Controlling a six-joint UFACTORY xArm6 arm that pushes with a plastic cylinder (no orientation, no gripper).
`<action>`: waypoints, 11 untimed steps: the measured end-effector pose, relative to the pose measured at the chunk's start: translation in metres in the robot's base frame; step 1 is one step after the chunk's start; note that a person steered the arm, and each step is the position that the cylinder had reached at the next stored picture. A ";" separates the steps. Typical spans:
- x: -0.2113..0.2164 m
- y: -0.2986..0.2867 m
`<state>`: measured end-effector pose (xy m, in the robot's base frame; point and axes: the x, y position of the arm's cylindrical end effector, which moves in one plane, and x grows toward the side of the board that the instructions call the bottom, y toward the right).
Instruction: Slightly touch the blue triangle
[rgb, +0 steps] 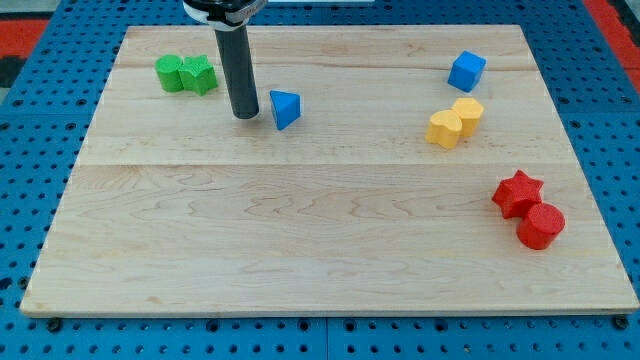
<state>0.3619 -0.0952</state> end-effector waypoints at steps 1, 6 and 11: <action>0.012 0.012; -0.005 0.123; 0.043 0.018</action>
